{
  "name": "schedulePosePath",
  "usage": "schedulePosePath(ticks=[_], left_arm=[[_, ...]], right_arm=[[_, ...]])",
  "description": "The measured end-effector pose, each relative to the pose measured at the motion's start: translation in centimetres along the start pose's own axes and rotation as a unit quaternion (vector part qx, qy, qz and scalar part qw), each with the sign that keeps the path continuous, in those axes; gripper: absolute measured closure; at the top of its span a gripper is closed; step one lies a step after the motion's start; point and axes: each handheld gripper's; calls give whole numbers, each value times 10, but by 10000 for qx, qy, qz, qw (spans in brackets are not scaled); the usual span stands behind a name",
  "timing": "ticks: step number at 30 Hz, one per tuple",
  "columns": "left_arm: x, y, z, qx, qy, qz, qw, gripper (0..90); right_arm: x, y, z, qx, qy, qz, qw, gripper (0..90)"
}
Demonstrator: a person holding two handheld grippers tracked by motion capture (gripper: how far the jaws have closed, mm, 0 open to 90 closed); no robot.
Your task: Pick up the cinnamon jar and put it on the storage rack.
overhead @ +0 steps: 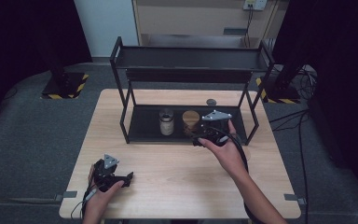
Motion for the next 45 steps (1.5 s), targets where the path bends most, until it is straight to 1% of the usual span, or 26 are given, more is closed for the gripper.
schedulePosePath(ticks=[3, 8, 10, 12, 21, 26, 36, 45], left_arm=[[0, 0, 0, 0, -1, -1, 10000, 0], [0, 0, 0, 0, 0, 0, 10000, 0], [0, 0, 0, 0, 0, 0, 10000, 0], [0, 0, 0, 0, 0, 0, 10000, 0], [0, 0, 0, 0, 0, -1, 10000, 0], [0, 0, 0, 0, 1, 0, 10000, 0], [0, 0, 0, -1, 2, -1, 10000, 0], [0, 0, 0, -1, 2, 0, 10000, 0]], right_arm=[[2, 3, 4, -2, -16, -56, 10000, 44], [8, 7, 10, 2, -8, -81, 10000, 44], [10, 8, 13, -3, -16, -82, 10000, 44], [12, 9, 15, -1, -7, -31, 10000, 44], [23, 15, 25, -12, -10, -81, 10000, 42], [31, 20, 30, -29, -19, -196, 9998, 37], [45, 28, 36, 24, -39, -230, 9997, 38], [59, 37, 46, 77, 6, -354, 9993, 38]])
Point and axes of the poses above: each handheld gripper's, and its own axes: z roughly backward along the jaws, x roughly out of its underside, y roughly to its right, and after that the axes turned 14 degrees about -y, right-handed
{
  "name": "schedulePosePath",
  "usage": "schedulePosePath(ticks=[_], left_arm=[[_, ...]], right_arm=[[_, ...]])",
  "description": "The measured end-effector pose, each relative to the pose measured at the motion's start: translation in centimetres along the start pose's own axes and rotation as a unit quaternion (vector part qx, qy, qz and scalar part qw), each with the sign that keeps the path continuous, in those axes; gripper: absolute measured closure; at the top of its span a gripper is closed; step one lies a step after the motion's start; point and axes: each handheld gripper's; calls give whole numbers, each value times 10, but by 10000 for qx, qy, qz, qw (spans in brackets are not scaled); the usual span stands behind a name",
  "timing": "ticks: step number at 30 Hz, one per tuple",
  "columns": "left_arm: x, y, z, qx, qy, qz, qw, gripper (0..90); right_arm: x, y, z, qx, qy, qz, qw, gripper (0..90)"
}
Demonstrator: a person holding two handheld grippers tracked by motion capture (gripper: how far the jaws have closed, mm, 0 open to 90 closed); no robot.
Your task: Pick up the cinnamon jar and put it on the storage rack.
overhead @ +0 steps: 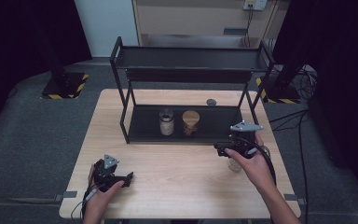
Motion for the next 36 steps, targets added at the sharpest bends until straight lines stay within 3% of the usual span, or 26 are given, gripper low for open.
schedulePosePath(ticks=[36], left_arm=[[0, 0, 0, 0, 1, 2, 10000, 0]], right_arm=[[39, 16, 16, 77, -24, -268, 9996, 36]])
Point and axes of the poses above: each handheld gripper's, and its own axes: z roughly backward along the jaws, x roughly out of its underside, y roughly to its right, and after that the axes turned 14 degrees about -y, right-handed
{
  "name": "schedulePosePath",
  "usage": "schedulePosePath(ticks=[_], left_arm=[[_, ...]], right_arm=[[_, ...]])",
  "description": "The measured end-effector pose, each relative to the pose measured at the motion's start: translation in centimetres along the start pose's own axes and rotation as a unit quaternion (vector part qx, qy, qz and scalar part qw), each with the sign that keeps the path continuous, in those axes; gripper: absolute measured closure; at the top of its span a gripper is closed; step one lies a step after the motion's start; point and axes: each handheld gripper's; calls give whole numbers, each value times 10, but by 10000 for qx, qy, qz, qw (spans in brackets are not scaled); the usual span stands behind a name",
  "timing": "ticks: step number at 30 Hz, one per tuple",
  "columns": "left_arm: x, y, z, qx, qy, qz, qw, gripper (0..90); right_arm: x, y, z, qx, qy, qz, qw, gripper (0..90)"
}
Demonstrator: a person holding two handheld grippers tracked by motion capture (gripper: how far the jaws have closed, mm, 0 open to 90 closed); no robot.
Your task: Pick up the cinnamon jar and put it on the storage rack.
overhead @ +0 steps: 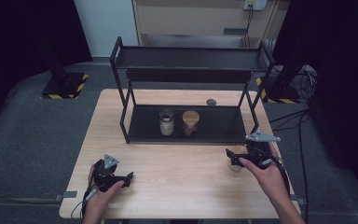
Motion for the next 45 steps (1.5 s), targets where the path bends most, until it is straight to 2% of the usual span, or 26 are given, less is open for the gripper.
schedulePosePath(ticks=[10, 27, 39, 45], left_arm=[[0, 0, 0, 0, 1, 0, 10000, 0], [0, 0, 0, -1, 1, 2, 10000, 0], [0, 0, 0, 0, 0, 0, 10000, 0], [0, 0, 0, 0, 0, 1, 10000, 0]], right_arm=[[14, 3, 4, 27, -29, -89, 10000, 35], [31, 1, -2, 159, -183, -98, 9997, 37], [41, 4, -6, 107, -246, -259, 9993, 36], [45, 4, -8, 93, -266, -266, 9992, 36]])
Point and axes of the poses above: each handheld gripper's, and its own axes: z roughly backward along the jaws, x roughly out of its underside, y roughly to its right, and after that the axes turned 14 degrees about -y, right-handed
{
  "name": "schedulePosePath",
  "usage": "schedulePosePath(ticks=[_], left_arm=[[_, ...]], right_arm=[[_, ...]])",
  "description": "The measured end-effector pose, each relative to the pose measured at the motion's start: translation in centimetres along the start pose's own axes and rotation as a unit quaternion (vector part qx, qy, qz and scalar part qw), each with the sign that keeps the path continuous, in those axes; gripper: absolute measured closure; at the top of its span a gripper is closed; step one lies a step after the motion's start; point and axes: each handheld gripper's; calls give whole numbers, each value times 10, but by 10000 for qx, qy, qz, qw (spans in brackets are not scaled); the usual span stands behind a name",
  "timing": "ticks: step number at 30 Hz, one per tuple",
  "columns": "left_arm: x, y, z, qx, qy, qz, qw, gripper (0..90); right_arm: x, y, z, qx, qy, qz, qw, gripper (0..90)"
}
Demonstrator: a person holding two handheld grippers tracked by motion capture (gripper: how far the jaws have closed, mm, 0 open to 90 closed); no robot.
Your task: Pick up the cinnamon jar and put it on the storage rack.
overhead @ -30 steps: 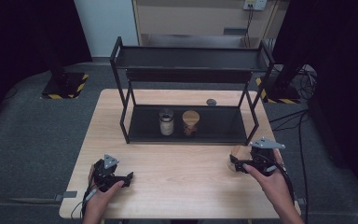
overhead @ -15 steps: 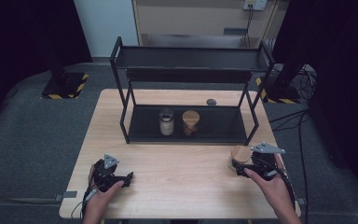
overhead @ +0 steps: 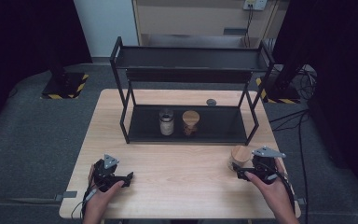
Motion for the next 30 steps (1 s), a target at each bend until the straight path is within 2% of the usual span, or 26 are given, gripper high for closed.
schedulePosePath(ticks=[30], left_arm=[[0, 0, 0, 0, -1, -1, 10000, 0]], right_arm=[[16, 4, -14, -83, -19, -233, 9997, 38]])
Point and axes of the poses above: each handheld gripper's, and its own axes: z roughly backward along the jaws, x roughly out of its underside, y roughly to its right, and after that the axes turned 14 degrees about -y, right-handed
